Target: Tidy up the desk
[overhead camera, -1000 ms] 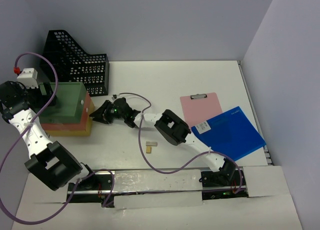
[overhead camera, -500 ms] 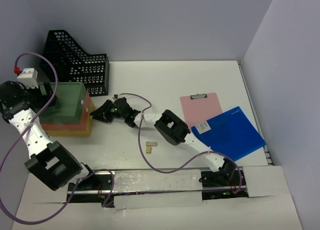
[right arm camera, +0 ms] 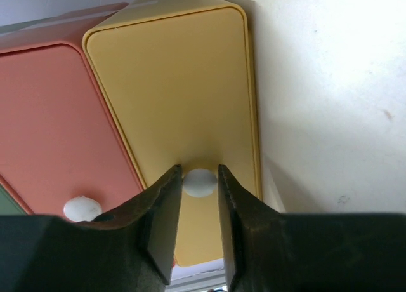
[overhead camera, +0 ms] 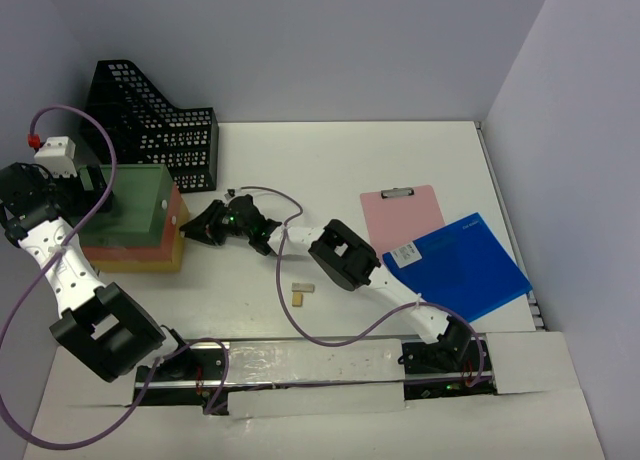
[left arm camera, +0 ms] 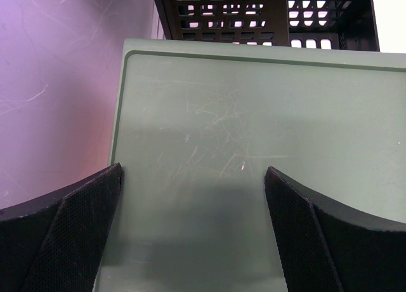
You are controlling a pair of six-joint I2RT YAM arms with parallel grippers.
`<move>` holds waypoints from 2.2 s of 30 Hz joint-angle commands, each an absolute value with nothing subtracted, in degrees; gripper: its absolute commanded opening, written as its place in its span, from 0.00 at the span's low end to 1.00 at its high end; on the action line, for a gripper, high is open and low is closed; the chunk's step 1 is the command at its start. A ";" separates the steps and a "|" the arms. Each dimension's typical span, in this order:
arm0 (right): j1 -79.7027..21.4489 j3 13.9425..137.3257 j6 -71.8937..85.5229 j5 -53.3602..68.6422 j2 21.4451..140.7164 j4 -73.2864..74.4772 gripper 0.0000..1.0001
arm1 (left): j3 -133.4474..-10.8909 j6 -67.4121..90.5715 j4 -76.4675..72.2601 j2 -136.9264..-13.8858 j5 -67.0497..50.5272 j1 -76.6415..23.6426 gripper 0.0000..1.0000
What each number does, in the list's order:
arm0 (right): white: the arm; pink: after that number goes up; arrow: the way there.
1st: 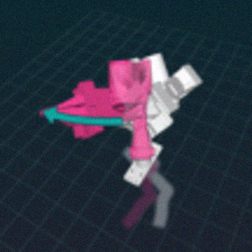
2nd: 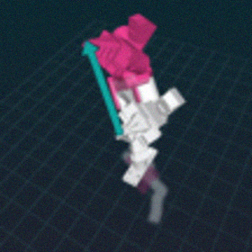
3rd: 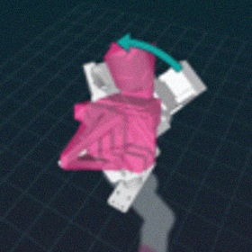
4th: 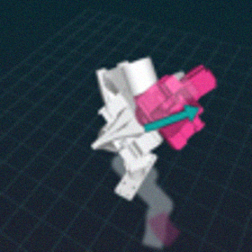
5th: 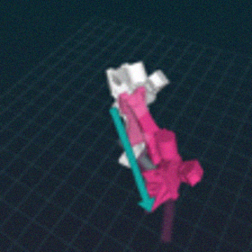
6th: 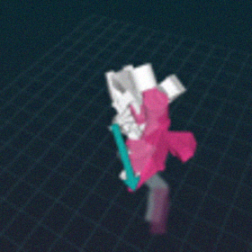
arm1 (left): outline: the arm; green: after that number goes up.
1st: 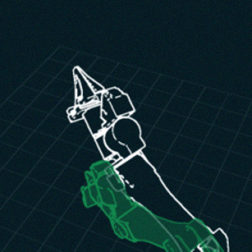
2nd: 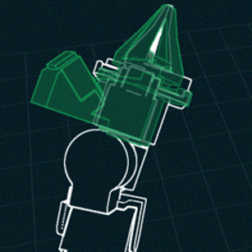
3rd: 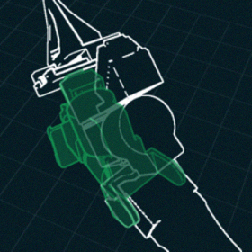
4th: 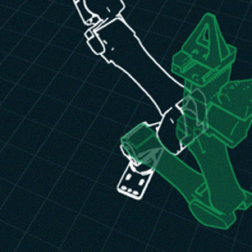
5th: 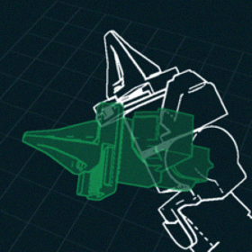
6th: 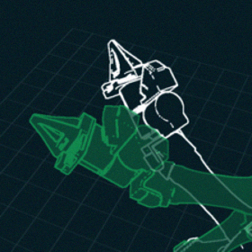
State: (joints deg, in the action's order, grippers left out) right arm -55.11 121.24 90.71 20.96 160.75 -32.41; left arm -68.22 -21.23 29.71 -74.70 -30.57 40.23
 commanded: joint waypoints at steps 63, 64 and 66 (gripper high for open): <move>-58.06 69.18 -0.09 -0.39 97.08 21.19 0.67 | -72.16 -19.56 45.84 -74.36 -31.34 40.25 0.99; -58.10 68.33 -0.23 0.91 95.94 20.71 0.68 | -72.11 -19.65 45.93 -73.98 -31.42 40.30 0.99; -58.12 66.72 -0.73 4.72 94.11 19.84 0.68 | -71.90 -19.82 46.04 -73.43 -31.49 40.28 0.99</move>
State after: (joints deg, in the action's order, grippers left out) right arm -58.71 67.85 2.16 1.22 100.31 21.49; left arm -71.94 -21.19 38.50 -74.34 -31.14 40.23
